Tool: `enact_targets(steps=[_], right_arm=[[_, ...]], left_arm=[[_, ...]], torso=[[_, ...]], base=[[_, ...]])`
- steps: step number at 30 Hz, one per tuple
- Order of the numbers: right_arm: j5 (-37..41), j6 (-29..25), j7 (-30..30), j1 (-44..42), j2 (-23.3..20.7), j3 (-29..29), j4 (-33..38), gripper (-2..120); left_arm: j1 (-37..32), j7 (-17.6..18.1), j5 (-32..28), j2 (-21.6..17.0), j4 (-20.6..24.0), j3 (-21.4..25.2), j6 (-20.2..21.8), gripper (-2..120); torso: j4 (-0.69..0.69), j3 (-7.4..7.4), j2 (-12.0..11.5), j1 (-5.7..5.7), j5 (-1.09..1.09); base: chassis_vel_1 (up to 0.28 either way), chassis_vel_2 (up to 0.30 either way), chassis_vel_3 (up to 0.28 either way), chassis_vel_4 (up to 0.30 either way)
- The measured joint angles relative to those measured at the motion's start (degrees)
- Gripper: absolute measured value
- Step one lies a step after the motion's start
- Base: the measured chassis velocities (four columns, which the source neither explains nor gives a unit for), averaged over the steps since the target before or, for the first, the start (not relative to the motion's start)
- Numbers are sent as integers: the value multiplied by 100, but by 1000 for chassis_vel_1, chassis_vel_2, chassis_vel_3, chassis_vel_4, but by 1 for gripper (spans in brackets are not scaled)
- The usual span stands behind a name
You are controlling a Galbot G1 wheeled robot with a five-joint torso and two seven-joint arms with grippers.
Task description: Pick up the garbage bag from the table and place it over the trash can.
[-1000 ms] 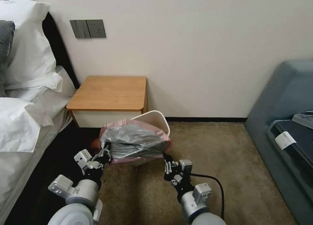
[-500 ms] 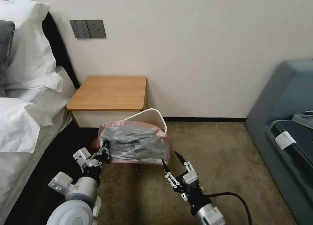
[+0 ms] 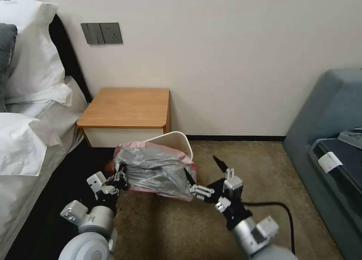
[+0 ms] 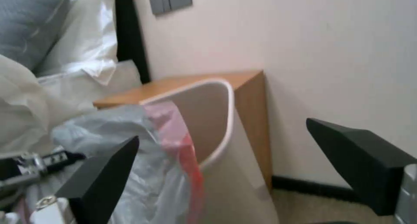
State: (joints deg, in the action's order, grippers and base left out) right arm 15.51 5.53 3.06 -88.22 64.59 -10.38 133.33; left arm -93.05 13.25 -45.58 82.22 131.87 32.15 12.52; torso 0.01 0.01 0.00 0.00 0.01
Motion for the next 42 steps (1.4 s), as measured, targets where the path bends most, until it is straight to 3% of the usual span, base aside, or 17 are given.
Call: enact_targets(steps=[12,20,24,26,33,37,42], right_arm=[[595,310,45,272,-48,246,-107,76],[596,388,151,168,-13,317,35,42],[529,382,151,158,7,338,67,32],[454,373,150,156,23,353,101,20],[295,313,127,151,40,357,109,0],[267,285,113,192,23,296,97,0],[311,263,125,371,-88,152,-34,0]], left_arm=[[-51,-59,46,58,51,-26,-8,7],[-43,-61,112,60,31,-45,-17,7],[-47,-70,179,55,19,-55,-30,7],[-66,-92,270,46,-2,-61,-57,7],[-81,-209,578,36,-112,-64,-167,7],[-106,-468,767,11,-200,-57,-298,7],[-147,-1214,1038,-30,-407,-8,-756,7]], torso=[[0,0,0,0,0],[-1,-1,0,0,-1],[-1,-1,0,0,-1],[-1,-1,0,0,-1],[-1,-1,0,0,-1],[-1,-1,0,0,-1],[-1,-1,0,0,-1]], base=[[0,0,0,0],[0,0,0,0],[0,0,0,0],[0,0,0,0],[0,0,0,0],[0,0,0,0],[0,0,0,0]])
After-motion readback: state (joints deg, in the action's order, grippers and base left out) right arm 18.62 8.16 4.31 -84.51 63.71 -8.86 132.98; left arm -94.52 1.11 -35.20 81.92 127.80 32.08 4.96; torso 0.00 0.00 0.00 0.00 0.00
